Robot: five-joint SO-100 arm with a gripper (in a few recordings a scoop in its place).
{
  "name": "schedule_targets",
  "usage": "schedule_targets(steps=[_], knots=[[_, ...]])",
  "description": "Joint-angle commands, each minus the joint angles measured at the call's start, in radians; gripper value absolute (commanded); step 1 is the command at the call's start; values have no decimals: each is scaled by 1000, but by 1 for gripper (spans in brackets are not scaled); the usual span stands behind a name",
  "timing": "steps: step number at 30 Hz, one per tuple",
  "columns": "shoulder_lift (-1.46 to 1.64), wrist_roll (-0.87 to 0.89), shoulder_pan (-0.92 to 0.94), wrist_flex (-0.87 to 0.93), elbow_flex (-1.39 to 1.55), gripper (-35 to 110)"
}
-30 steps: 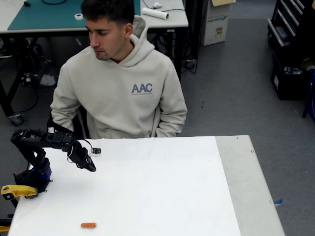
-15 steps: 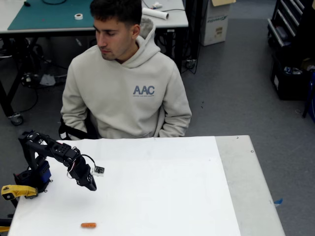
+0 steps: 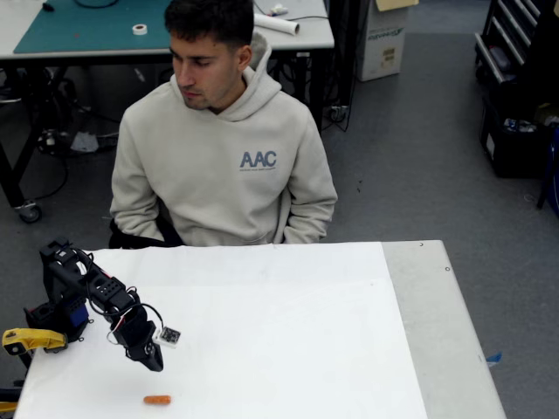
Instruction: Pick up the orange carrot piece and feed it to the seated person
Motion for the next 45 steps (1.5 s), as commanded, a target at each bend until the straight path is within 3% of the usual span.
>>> schedule_targets(steps=[1,23,35,45], knots=[[20,-21,63,-5,-80,-3],[-11,-23,87,-12,-81,-2],[-11,-23,87,-11,-81,25],[-11,-23,71,-11,-81,24]])
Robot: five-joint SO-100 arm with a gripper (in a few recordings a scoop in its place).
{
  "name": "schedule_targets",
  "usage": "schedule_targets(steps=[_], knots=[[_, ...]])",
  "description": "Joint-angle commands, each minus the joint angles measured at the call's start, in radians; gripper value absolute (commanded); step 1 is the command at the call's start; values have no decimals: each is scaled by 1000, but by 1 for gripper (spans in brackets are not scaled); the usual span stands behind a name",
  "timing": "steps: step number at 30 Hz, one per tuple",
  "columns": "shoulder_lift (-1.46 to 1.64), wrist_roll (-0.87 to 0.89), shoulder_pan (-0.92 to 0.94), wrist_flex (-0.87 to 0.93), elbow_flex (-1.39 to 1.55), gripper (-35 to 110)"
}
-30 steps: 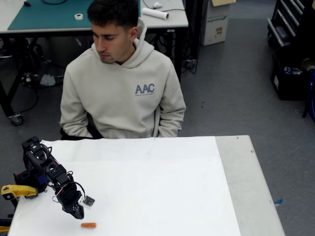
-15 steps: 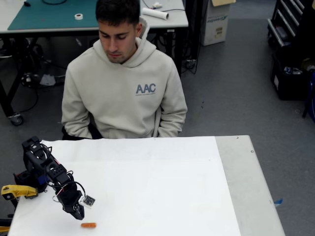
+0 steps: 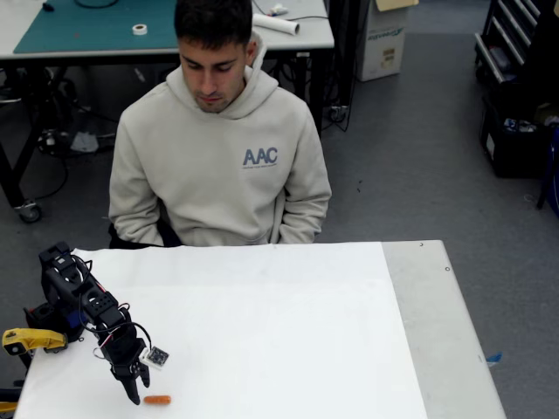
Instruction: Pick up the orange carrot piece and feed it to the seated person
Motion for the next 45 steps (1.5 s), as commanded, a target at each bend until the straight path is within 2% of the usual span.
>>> schedule_targets(steps=[1,14,23,45], knots=[[31,-17,-18,-12,-75,24],[-8,-17,-52,-12,-78,24],[-153,-17,-43,2,-235,24],[-245,-20,-15,2,-173,23]])
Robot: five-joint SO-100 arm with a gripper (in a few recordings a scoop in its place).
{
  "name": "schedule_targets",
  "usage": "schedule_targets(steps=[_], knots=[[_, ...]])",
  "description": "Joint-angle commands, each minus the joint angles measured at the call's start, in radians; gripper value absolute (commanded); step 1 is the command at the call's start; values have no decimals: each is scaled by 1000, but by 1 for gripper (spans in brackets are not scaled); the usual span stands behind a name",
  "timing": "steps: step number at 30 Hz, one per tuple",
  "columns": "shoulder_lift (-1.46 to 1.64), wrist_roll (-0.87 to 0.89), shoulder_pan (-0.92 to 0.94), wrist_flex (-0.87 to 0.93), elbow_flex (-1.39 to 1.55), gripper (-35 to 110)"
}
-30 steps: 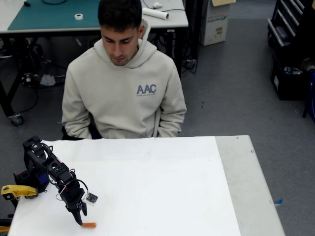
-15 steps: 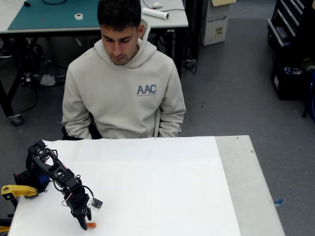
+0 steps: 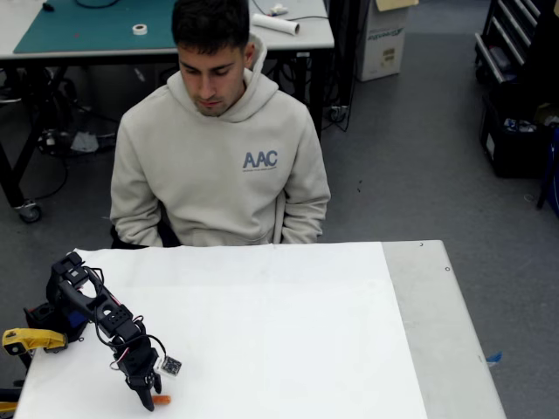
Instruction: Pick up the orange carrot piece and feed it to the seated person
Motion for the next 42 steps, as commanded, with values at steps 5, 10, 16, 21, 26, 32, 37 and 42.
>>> schedule_targets(steps=[5,10,16,21,26,32,37,42], knots=[[32,-21,41,0,25,23],[32,-21,41,-2,25,13],[32,-20,41,0,25,-3],[32,-20,41,3,11,-3],[34,-20,35,-9,-3,-3],[34,-20,15,-9,-143,-3],[34,-21,-40,-9,-322,-3],[34,-21,-80,-9,-532,-3]])
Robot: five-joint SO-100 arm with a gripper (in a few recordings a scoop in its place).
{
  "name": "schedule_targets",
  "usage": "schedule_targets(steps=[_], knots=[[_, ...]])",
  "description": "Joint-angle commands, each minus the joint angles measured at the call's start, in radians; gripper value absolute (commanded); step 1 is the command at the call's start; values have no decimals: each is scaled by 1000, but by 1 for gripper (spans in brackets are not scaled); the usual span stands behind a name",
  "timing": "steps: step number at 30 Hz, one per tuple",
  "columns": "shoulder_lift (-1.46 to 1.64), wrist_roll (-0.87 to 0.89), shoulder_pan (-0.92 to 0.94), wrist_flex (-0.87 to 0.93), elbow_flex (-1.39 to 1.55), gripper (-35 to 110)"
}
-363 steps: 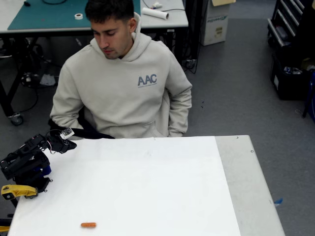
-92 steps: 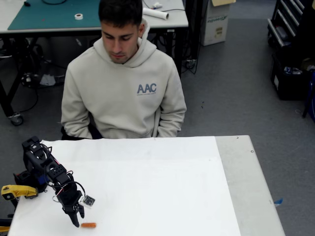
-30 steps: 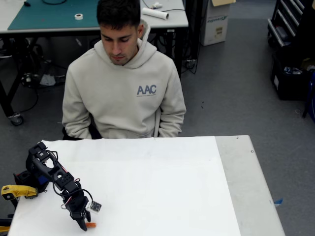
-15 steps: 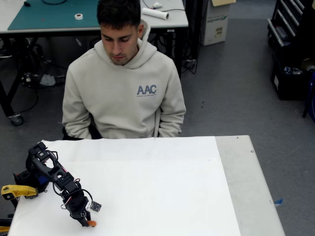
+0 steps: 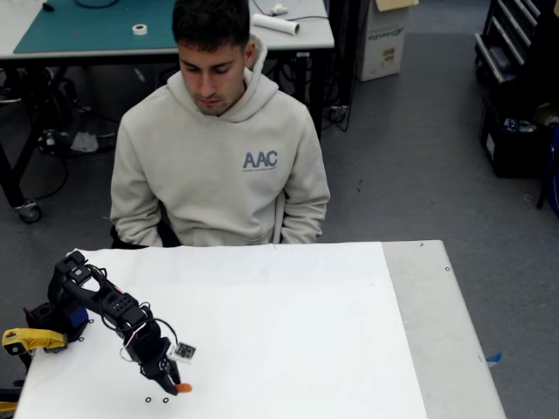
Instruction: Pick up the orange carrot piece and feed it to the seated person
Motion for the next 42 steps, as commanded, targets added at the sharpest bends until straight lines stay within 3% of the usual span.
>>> schedule_targets(steps=[1,11,34,42], knots=[[38,-15,-23,-9,-242,-3],[25,-57,-160,-11,-581,-3],[18,-951,-673,-9,-1006,-3],[-83,-1043,-893,-9,-1163,-2]])
